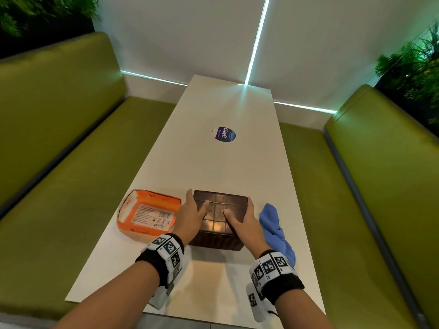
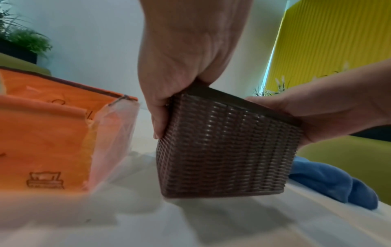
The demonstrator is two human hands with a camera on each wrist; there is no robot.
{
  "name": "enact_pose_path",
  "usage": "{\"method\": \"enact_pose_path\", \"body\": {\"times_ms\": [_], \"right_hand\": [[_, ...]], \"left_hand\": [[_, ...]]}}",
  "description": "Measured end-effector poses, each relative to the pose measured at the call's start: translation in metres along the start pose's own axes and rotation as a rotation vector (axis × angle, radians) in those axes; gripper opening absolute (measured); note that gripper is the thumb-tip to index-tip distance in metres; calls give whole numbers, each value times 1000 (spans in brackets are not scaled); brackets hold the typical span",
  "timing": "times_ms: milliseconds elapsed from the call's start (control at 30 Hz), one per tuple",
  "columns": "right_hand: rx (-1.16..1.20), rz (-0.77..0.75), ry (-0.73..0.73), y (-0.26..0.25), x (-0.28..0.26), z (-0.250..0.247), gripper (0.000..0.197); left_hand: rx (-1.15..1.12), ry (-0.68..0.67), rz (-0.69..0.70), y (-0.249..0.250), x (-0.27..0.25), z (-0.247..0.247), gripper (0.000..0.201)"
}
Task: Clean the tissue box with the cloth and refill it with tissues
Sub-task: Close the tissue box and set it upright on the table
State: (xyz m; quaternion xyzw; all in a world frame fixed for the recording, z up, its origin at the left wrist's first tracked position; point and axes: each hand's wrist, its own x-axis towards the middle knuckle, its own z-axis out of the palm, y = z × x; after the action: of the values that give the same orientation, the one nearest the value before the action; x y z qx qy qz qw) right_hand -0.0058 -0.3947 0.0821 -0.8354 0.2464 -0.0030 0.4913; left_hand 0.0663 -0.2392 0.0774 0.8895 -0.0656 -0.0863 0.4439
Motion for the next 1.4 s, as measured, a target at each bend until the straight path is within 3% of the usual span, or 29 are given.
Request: {"method": "enact_pose_path", "body": {"times_ms": [200, 300, 533, 700, 833, 1033, 1233, 1400], "right_hand": [[78, 59, -82, 2, 8, -9, 100], [78, 98, -114, -1, 14, -12, 91], [177, 65, -111, 2, 15, -8, 72], [248, 55, -57, 7, 16, -1, 74], [262, 20, -51, -1, 10, -9, 49], [152, -11, -50, -3, 8, -14, 24], [145, -76, 12, -2, 1, -10, 24], [80, -58, 27, -3, 1, -12, 12]], "left_hand": [[-14, -26, 8, 1, 3, -3, 60], [-13, -29, 0, 4, 2, -4, 58], [4, -27, -21, 0, 1, -4, 47], [27, -58, -43, 3, 1, -4, 45], [-12, -65, -18, 4, -5, -5, 52], [-138, -43, -60, 5, -5, -6, 38], [-109, -2, -28, 2, -11, -1, 35], [-123, -13, -82, 3, -9, -1, 34]]}}
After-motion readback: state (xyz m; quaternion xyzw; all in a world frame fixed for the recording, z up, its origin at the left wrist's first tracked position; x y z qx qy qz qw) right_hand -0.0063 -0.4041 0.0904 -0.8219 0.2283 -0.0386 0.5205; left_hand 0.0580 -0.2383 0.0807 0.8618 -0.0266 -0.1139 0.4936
